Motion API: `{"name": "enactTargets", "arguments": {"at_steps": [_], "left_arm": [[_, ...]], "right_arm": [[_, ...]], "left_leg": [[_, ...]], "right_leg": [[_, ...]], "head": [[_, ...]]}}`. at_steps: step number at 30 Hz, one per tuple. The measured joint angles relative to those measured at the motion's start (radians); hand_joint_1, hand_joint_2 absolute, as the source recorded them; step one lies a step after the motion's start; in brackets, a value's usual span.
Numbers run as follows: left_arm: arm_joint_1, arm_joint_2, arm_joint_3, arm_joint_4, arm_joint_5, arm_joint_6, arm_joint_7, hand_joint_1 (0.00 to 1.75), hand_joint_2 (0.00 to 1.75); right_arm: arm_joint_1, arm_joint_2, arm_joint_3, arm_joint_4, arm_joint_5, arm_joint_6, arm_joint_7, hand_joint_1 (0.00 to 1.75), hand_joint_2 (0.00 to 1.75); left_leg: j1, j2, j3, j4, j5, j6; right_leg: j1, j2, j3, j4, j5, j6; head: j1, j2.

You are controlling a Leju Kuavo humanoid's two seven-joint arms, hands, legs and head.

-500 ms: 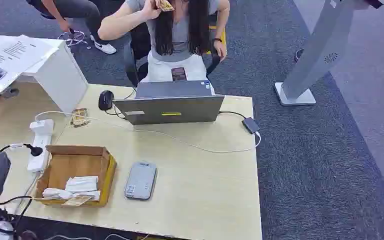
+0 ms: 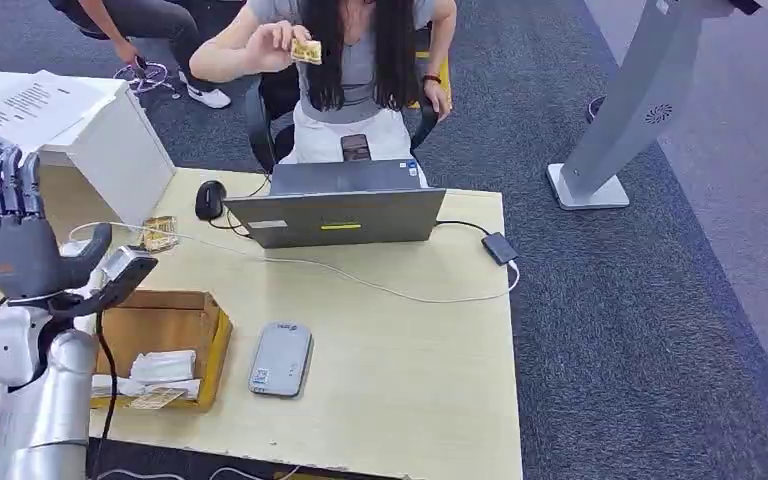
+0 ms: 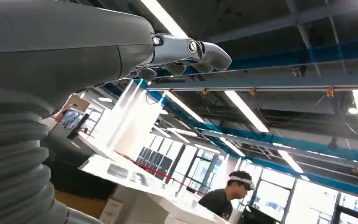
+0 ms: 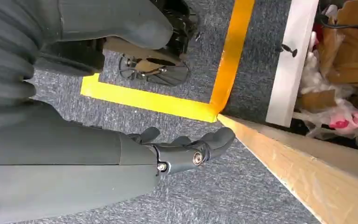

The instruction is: Pass the card to the sensor for recognition and then transmit it.

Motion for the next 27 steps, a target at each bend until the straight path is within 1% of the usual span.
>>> {"name": "enactTargets", "arguments": {"at_steps": [8, 22, 27], "left_arm": [[-0.019, 0.006, -0.040, 0.028, -0.008, 0.000, 0.009, 0.00, 1.75], [-0.024, 0.009, -0.055, 0.043, -0.012, 0.000, 0.010, 0.00, 1.75], [-0.028, 0.009, -0.059, 0.055, -0.026, -0.001, 0.024, 0.00, 1.75]], "right_arm": [[0.000, 0.000, 0.000, 0.000, 0.000, 0.000, 0.000, 0.00, 1.75], [0.000, 0.000, 0.000, 0.000, 0.000, 0.000, 0.000, 0.00, 1.75], [0.000, 0.000, 0.001, 0.000, 0.000, 0.002, -0.002, 0.00, 1.75]], "left_leg": [[0.000, 0.001, -0.001, 0.000, 0.000, 0.000], [0.000, 0.001, -0.001, 0.000, 0.000, 0.000], [0.000, 0.001, -0.001, 0.000, 0.000, 0.000]], "right_leg": [[0.000, 0.000, -0.001, 0.000, 0.000, 0.000], [0.000, 0.000, -0.001, 0.000, 0.000, 0.000], [0.000, 0.000, -0.001, 0.000, 0.000, 0.000]], "head": [[0.000, 0.000], [0.000, 0.000], [0.000, 0.000]]}}
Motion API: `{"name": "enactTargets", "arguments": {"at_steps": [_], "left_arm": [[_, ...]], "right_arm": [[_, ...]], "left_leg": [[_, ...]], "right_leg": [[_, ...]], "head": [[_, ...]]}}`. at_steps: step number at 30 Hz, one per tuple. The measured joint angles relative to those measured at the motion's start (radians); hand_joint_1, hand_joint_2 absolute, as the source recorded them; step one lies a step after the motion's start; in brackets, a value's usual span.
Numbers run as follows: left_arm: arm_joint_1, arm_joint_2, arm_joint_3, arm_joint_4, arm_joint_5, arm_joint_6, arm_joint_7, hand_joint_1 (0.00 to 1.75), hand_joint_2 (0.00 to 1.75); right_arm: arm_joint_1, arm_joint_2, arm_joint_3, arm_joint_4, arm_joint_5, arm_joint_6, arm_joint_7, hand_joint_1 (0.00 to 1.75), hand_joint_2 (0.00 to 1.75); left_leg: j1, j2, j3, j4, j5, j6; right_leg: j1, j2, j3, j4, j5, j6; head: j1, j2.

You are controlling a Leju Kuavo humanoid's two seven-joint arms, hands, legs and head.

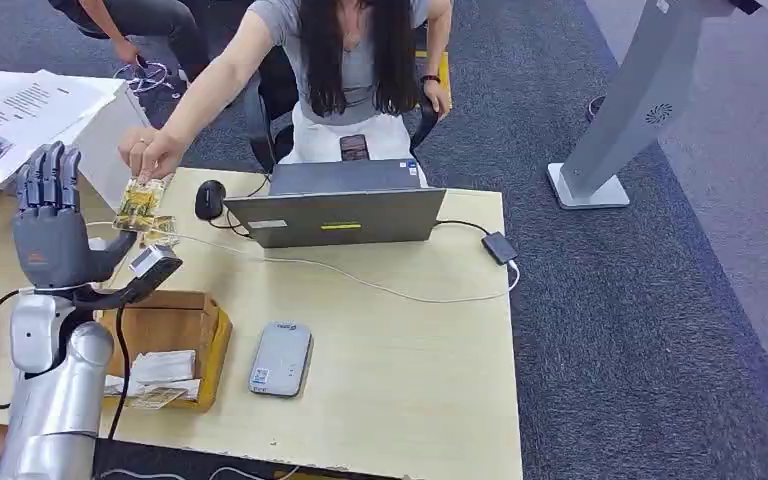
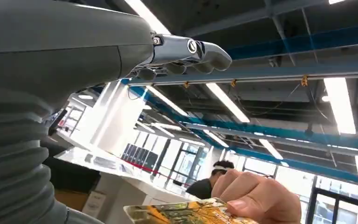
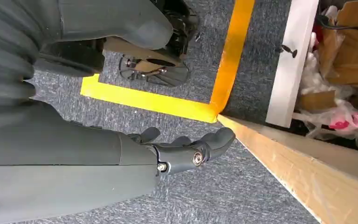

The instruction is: Pass the card to the sensor for recognition and then transmit it.

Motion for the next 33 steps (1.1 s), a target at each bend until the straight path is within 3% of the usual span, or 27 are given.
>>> {"name": "enactTargets", "arguments": {"at_steps": [7, 8, 19, 33], "left_arm": [[0.000, 0.003, -0.001, 0.023, 0.004, 0.000, 0.008, 0.00, 1.75], [0.000, 0.005, -0.001, 0.026, 0.005, 0.000, 0.008, 1.75, 1.75], [0.022, -0.004, -0.048, 0.044, -0.004, -0.015, 0.004, 1.75, 1.75], [0.036, -0.004, -0.051, 0.044, 0.017, -0.037, 0.005, 1.75, 1.75]], "right_arm": [[0.000, 0.000, 0.004, 0.000, 0.000, 0.002, -0.002, 0.00, 1.75], [0.000, 0.000, 0.005, 0.000, 0.000, 0.002, -0.002, 0.00, 1.75], [0.001, 0.000, 0.005, 0.000, 0.000, 0.004, -0.005, 0.00, 1.75], [0.001, 0.000, 0.005, 0.000, -0.002, 0.006, -0.007, 0.00, 1.75]], "left_leg": [[0.000, 0.000, 0.000, 0.000, 0.000, 0.000], [0.000, 0.000, 0.000, 0.000, 0.000, 0.000], [0.000, 0.000, -0.001, 0.000, 0.000, 0.000], [0.000, 0.000, -0.001, 0.000, 0.000, 0.000]], "right_leg": [[0.000, 0.000, 0.000, 0.000, 0.000, 0.000], [0.000, 0.000, 0.000, 0.000, 0.000, 0.000], [0.000, 0.000, -0.001, 0.000, 0.000, 0.000], [0.000, 0.000, -0.001, 0.000, 0.000, 0.000]], "head": [[0.000, 0.000], [0.000, 0.000], [0.000, 0.000], [0.000, 0.000]]}}
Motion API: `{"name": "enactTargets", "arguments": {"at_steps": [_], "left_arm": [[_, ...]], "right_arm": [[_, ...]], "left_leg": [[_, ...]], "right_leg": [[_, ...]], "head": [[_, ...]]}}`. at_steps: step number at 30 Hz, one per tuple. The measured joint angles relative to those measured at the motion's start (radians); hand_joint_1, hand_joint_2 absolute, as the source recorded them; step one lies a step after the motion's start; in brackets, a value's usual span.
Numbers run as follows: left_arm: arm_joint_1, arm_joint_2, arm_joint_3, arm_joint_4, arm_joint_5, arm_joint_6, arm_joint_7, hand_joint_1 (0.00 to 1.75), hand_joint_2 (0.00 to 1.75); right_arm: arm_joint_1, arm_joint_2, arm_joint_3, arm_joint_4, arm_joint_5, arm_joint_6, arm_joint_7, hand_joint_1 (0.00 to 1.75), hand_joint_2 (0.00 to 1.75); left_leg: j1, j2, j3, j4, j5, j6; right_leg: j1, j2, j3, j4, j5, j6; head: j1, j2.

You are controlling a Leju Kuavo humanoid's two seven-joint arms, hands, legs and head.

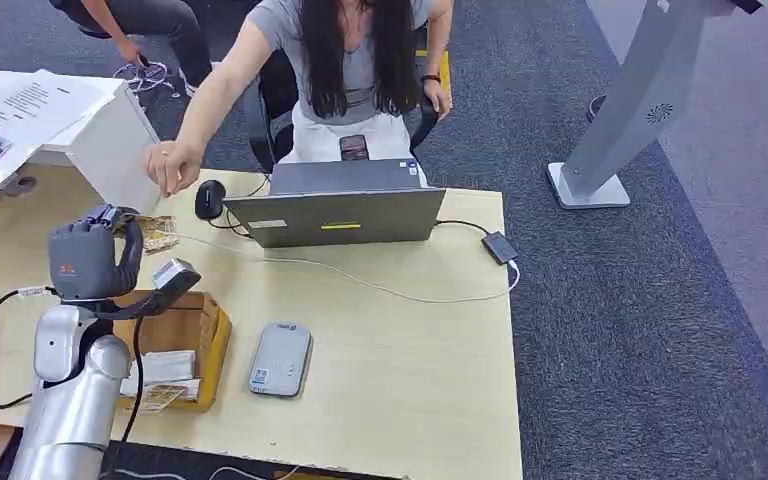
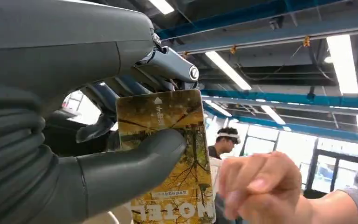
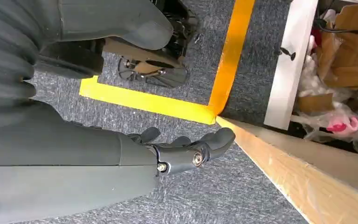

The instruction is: Pass the card to the sensor for recognition and then transmit it.

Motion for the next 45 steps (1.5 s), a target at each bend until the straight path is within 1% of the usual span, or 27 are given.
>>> {"name": "enactTargets", "arguments": {"at_steps": [7, 11, 15, 17, 21, 26, 35, 37, 40, 45], "left_arm": [[0.012, 0.000, -0.009, -0.001, 0.007, -0.002, 0.000, 1.75, 1.75], [0.037, -0.006, -0.026, -0.030, 0.009, -0.002, -0.005, 1.75, 1.75], [0.081, -0.020, -0.061, -0.105, -0.016, -0.010, -0.006, 1.75, 1.75], [0.102, -0.028, -0.086, -0.145, -0.032, -0.015, 0.006, 1.75, 1.75], [0.119, -0.038, -0.105, -0.190, -0.040, -0.017, 0.014, 1.75, 1.75], [0.128, -0.040, -0.117, -0.214, -0.040, -0.017, 0.014, 1.75, 1.75], [0.133, -0.040, -0.122, -0.224, -0.040, -0.017, 0.014, 1.75, 1.75], [0.139, -0.041, -0.127, -0.233, -0.043, -0.017, 0.005, 1.75, 1.75], [0.159, -0.053, -0.167, -0.286, -0.080, -0.027, 0.008, 1.75, 1.75], [0.199, -0.067, -0.267, -0.377, -0.152, -0.050, 0.057, 1.75, 1.75]], "right_arm": [[0.000, 0.000, 0.000, 0.000, -0.003, 0.003, -0.003, 0.00, 1.75], [0.000, 0.004, 0.000, 0.000, -0.010, 0.001, -0.006, 0.00, 1.75], [0.000, 0.006, 0.000, 0.000, -0.019, -0.003, -0.013, 0.00, 1.75], [0.000, 0.006, 0.000, 0.000, -0.021, -0.003, -0.015, 0.00, 1.75], [0.000, 0.007, 0.000, 0.000, -0.021, -0.003, -0.016, 0.00, 1.75], [0.000, 0.007, 0.000, 0.000, -0.021, -0.003, -0.016, 0.00, 1.75], [0.000, 0.007, 0.000, 0.000, -0.022, -0.003, -0.016, 0.00, 1.75], [0.000, 0.007, 0.000, 0.000, -0.025, -0.005, -0.017, 0.00, 1.75], [0.001, 0.007, 0.000, 0.000, -0.033, -0.007, -0.021, 0.00, 1.75], [0.003, 0.007, 0.000, 0.000, -0.048, -0.008, -0.034, 0.00, 1.75]], "left_leg": [[0.000, 0.000, 0.000, 0.000, 0.000, 0.000], [0.000, 0.000, 0.000, 0.000, 0.000, 0.000], [0.000, 0.000, 0.000, 0.000, 0.000, 0.000], [0.000, 0.000, -0.001, 0.000, 0.000, 0.000], [-0.001, 0.000, -0.001, 0.000, 0.000, 0.000], [-0.001, 0.000, -0.001, 0.000, 0.000, 0.000], [0.000, 0.000, -0.001, 0.000, 0.000, 0.000], [0.000, 0.000, -0.001, 0.000, 0.000, 0.000], [0.000, -0.001, -0.002, 0.000, 0.000, 0.000], [-0.001, 0.000, -0.002, 0.000, 0.000, 0.001]], "right_leg": [[0.000, 0.000, 0.000, 0.000, 0.000, 0.000], [0.000, 0.000, 0.000, 0.000, 0.000, 0.000], [0.000, 0.000, 0.000, 0.000, 0.000, 0.000], [0.000, 0.000, -0.001, 0.000, 0.000, 0.000], [0.000, 0.000, -0.001, 0.000, 0.000, 0.000], [0.000, 0.000, -0.001, 0.000, 0.000, 0.000], [0.000, 0.000, -0.001, 0.000, 0.000, 0.000], [0.000, 0.000, -0.001, 0.000, 0.000, 0.000], [-0.001, 0.000, -0.001, 0.000, 0.000, 0.000], [-0.001, 0.000, -0.002, -0.001, 0.000, 0.000]], "head": [[0.000, 0.000], [0.000, 0.000], [0.000, 0.000], [0.000, 0.000], [0.000, 0.000], [0.000, 0.000], [0.000, 0.000], [0.000, 0.000], [0.000, 0.000], [0.000, 0.000]]}}
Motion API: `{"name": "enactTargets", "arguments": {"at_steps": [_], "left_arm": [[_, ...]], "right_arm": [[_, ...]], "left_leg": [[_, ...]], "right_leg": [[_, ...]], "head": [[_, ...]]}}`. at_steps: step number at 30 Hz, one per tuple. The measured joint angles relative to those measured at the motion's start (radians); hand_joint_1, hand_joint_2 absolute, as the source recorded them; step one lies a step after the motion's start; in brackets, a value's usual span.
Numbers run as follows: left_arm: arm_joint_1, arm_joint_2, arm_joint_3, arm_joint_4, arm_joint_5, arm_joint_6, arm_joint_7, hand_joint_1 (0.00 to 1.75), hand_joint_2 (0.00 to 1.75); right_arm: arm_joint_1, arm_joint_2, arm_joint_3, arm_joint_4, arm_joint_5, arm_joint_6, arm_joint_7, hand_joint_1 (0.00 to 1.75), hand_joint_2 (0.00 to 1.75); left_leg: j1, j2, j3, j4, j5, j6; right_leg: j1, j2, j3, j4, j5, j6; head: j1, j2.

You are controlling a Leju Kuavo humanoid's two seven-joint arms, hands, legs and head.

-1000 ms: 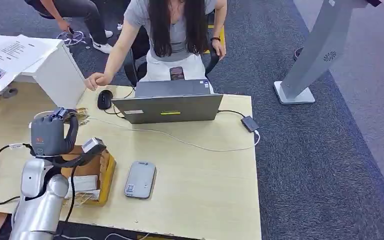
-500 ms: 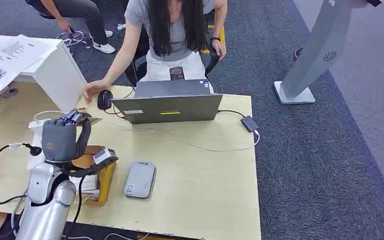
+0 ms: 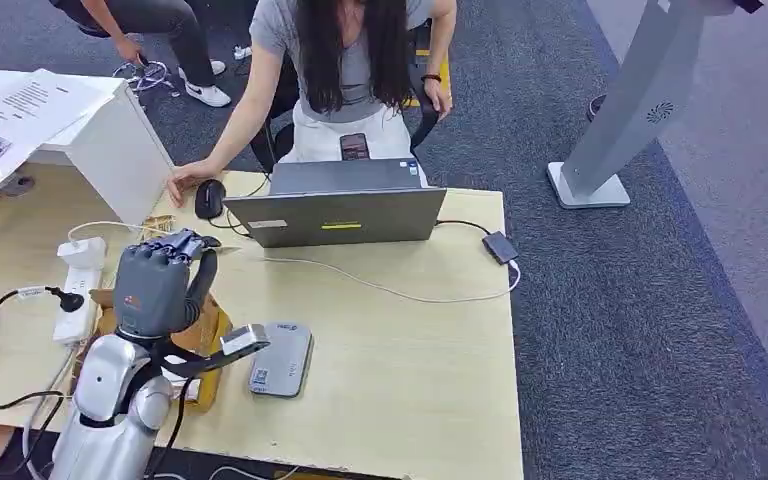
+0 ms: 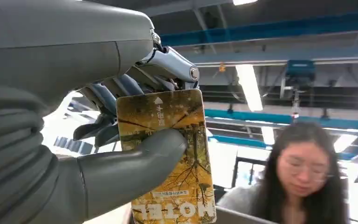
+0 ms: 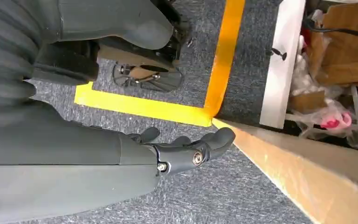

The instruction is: Pass the card to the sensor for recognition and then transmit it.

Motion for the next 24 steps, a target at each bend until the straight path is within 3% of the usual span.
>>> {"name": "enactTargets", "arguments": {"at_steps": [4, 10, 24], "left_arm": [[0.041, -0.003, -0.083, -0.029, -0.056, -0.093, 0.048, 1.75, 1.75], [0.079, -0.007, -0.161, 0.020, -0.074, -0.114, 0.075, 1.75, 1.75], [0.092, -0.012, -0.204, 0.131, -0.088, -0.238, 0.156, 1.75, 1.75]], "right_arm": [[0.003, 0.000, -0.005, 0.000, -0.010, -0.001, -0.003, 0.00, 1.75], [0.008, 0.000, -0.006, 0.000, -0.012, 0.002, -0.001, 0.00, 1.75], [0.010, 0.003, -0.006, 0.000, -0.019, 0.005, 0.002, 0.00, 1.75]], "left_leg": [[-0.001, 0.000, 0.000, 0.000, 0.000, 0.000], [0.000, 0.000, 0.000, 0.000, 0.000, 0.000], [0.000, 0.000, -0.001, 0.000, 0.000, 0.000]], "right_leg": [[0.000, 0.000, 0.000, 0.000, 0.000, 0.000], [0.001, 0.000, -0.001, 0.000, 0.000, 0.000], [0.001, 0.000, -0.001, 0.000, 0.000, 0.000]], "head": [[0.000, 0.000], [0.000, 0.000], [0.000, 0.000]]}}
